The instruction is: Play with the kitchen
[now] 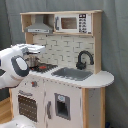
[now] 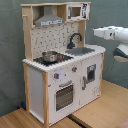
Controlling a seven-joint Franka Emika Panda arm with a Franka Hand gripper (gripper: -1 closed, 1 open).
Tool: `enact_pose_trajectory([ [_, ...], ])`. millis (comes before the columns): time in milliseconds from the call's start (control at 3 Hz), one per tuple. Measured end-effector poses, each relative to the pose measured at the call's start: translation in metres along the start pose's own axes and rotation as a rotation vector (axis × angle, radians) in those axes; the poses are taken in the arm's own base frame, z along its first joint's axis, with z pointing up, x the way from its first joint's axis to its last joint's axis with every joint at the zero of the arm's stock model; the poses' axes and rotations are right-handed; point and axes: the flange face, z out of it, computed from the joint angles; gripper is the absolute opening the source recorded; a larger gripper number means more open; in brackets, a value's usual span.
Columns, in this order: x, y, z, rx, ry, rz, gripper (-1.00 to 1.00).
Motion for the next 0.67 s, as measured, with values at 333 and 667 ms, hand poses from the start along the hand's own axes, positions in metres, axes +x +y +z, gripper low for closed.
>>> enact_pose_trajectory([
  [333, -0.020, -0.002, 0.007, 0.001, 0.001, -0.026, 1.00],
  [667, -0.036, 0.000, 0.021, 0.009, 0.021, -0.040, 1.00],
])
